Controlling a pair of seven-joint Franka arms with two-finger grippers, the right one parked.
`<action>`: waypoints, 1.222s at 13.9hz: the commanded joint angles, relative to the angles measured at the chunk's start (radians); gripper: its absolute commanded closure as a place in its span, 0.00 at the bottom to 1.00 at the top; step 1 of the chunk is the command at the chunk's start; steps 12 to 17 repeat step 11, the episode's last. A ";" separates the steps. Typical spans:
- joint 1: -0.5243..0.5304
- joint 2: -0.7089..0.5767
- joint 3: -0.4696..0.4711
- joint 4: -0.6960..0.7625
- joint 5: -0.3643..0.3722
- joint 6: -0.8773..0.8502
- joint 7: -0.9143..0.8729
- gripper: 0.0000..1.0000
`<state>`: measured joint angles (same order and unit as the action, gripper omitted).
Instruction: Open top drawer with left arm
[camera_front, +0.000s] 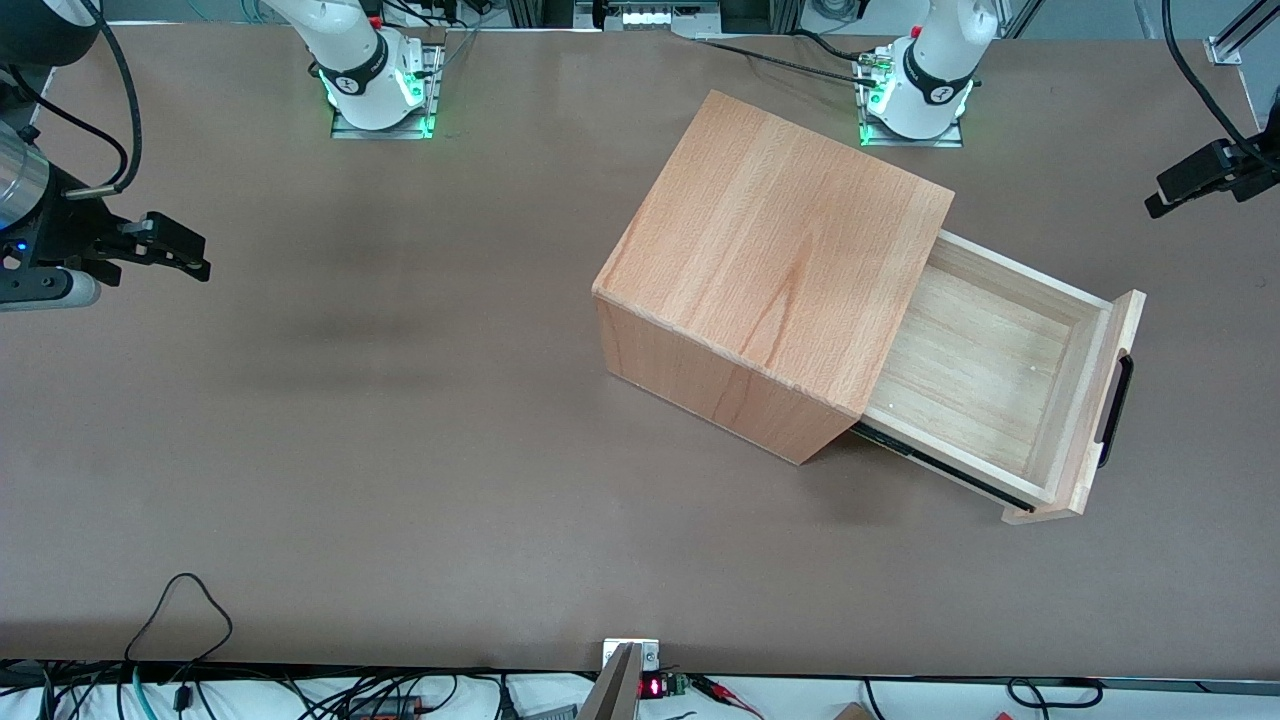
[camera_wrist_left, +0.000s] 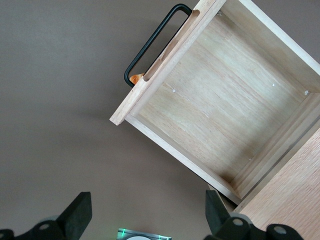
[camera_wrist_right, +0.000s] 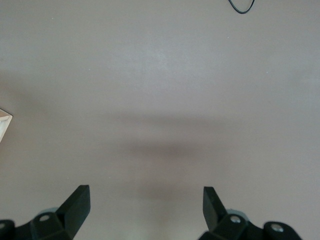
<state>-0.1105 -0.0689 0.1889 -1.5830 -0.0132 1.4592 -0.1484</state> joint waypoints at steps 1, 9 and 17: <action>0.000 0.003 -0.006 0.024 0.022 -0.019 -0.007 0.00; -0.001 0.006 -0.006 0.035 0.024 -0.019 -0.002 0.00; 0.000 0.006 -0.006 0.035 0.025 -0.019 -0.002 0.00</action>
